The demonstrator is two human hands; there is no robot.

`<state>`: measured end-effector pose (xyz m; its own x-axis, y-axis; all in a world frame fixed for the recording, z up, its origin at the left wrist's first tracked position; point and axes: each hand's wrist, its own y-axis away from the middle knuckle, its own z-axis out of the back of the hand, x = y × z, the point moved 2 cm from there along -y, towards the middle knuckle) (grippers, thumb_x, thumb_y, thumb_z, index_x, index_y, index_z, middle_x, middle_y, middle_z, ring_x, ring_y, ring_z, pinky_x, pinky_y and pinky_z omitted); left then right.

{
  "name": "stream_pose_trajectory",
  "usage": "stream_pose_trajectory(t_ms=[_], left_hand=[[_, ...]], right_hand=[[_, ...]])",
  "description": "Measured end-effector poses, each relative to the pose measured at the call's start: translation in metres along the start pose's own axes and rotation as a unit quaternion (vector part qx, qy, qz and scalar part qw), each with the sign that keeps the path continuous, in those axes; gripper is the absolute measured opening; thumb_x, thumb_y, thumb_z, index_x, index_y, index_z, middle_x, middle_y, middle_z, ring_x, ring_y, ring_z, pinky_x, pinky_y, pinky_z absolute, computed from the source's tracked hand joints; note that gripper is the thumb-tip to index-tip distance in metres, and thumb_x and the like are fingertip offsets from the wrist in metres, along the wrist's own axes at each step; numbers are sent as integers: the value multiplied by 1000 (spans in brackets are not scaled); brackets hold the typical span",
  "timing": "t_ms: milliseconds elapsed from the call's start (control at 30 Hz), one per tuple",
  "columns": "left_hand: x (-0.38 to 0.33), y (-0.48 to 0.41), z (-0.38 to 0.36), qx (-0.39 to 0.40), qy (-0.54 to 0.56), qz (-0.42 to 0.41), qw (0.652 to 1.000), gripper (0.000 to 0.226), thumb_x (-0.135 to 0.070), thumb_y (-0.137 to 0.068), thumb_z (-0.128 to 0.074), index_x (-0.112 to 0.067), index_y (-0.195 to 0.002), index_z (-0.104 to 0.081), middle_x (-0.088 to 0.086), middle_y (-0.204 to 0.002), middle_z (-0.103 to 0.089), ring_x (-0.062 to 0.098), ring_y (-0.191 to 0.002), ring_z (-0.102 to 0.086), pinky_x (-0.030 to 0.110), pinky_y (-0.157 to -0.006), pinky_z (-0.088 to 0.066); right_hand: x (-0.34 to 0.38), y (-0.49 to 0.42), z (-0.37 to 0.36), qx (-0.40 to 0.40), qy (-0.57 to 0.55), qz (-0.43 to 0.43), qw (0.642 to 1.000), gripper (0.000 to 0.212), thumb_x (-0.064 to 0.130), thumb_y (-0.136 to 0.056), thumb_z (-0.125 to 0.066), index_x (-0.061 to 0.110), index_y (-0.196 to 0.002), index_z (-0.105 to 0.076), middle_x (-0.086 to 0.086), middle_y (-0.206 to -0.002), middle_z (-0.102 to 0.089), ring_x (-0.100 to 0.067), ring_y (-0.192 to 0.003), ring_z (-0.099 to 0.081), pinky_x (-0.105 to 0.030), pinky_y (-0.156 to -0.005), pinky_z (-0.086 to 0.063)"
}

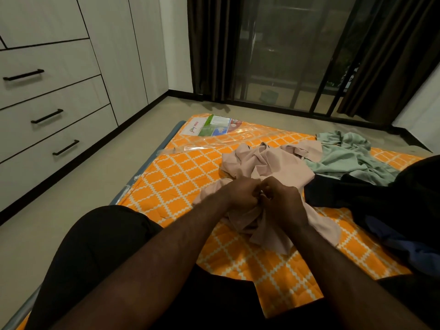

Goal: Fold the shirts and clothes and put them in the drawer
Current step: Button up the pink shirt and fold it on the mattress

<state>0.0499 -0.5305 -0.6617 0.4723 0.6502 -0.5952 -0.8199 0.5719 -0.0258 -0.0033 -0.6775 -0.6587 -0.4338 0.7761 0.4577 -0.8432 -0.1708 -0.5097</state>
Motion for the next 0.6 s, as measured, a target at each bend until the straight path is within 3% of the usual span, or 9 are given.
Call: stream_pose_trajectory(t_ms=[167,300,500,600], left_hand=[[-12,-2,3,-58,-12,-9,998,29,-13,-88,-63,-12,-115,-72,5,-92,-72,17,-78,-63,27,-63,-47],[-14,-1,3,-79,-11,-3,997,17,-15,-89,-64,-7,-100,-74,2,-77,-65,16,-67,-59,27,-58,-43],[-15,-1,4,-99,-34,1,995,17,-18,-88,-64,-4,-85,-72,10,-71,-65,19,-62,-56,26,-53,-36],[-16,1,3,-106,-21,-9,994,20,-21,-89,-61,-6,-92,-74,8,-74,-68,15,-61,-56,25,-55,-37]], right_hand=[[-4,-1,6,-23,4,-31,999,16,10,-94,-73,14,-109,-67,-7,-93,-76,-25,-83,-72,-34,-70,-58],[-3,-3,9,-31,1,-48,998,12,11,-95,-71,13,-104,-63,-7,-88,-74,-16,-74,-63,-34,-65,-57],[-1,-3,4,-27,25,-65,997,15,12,-96,-67,15,-97,-53,-4,-79,-67,-25,-69,-64,-46,-58,-57],[-1,-4,4,-24,21,-72,997,15,11,-96,-66,15,-96,-51,-1,-77,-64,-24,-68,-62,-47,-57,-56]])
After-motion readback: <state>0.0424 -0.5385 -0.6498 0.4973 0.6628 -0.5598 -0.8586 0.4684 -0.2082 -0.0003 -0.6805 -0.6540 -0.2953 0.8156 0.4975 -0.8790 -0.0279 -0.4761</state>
